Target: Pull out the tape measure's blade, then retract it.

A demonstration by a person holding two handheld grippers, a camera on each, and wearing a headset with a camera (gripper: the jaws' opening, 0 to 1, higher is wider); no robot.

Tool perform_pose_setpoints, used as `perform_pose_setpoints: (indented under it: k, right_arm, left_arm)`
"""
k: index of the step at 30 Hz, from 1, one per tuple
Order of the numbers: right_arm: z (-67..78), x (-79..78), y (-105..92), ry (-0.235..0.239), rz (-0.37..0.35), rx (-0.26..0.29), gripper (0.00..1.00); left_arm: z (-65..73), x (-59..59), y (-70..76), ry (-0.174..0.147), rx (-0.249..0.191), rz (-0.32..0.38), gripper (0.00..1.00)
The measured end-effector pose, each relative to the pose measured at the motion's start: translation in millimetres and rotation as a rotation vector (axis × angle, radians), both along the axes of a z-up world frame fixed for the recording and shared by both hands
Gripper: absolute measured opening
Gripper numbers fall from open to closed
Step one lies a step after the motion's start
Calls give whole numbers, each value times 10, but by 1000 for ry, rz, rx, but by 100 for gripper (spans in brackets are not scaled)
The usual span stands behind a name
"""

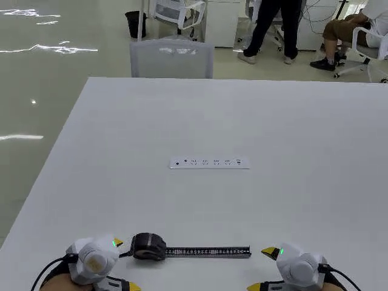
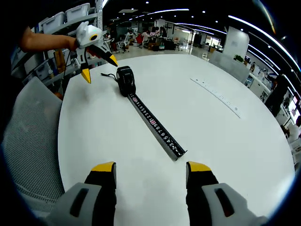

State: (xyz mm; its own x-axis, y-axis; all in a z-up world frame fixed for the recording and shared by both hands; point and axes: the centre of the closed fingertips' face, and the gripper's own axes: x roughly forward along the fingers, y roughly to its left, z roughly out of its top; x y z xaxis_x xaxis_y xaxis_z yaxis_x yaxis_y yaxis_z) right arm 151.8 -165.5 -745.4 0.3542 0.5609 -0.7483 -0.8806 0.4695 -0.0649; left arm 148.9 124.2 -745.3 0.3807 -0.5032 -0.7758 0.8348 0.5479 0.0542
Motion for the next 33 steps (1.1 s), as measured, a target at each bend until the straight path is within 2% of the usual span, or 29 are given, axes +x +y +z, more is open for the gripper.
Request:
perform_pose_setpoints:
  k: [5,9,12,15,19,22,24,26,29,33]
  right_arm:
    - [-19,-66,-51,-20,-47,21,67]
    - [-3,-148,-69,-19,-88,52,69]
    - [42,-200,-55,-22,-143,87,75]
    - [64,-269,-39,-32,-168,103,76]
    - [103,-307,-19,-51,-236,134,81]
    - [129,-334,-8,-55,-274,148,84]
    - [136,-369,15,-64,-273,140,87]
    - [191,-379,67,-93,-265,165,88]
    - [265,-393,121,-88,-327,216,93]
    - [303,-449,198,-91,-323,229,97]
  left_arm:
    - [25,-173,15,-2,1,16,77]
    - [90,-195,30,-39,-38,67,87]
    - [159,-252,4,-37,-74,103,87]
    - [232,-265,-19,-63,-114,153,88]
    - [355,-335,-103,-79,-151,224,90]
    - [384,-336,-112,-103,-183,274,94]
    - [383,-368,-112,-116,-182,290,97]
    - [379,-384,-100,-124,-177,312,99]
    - [439,-437,-136,-131,-191,338,99]
    - [494,-471,-141,-144,-197,362,99]
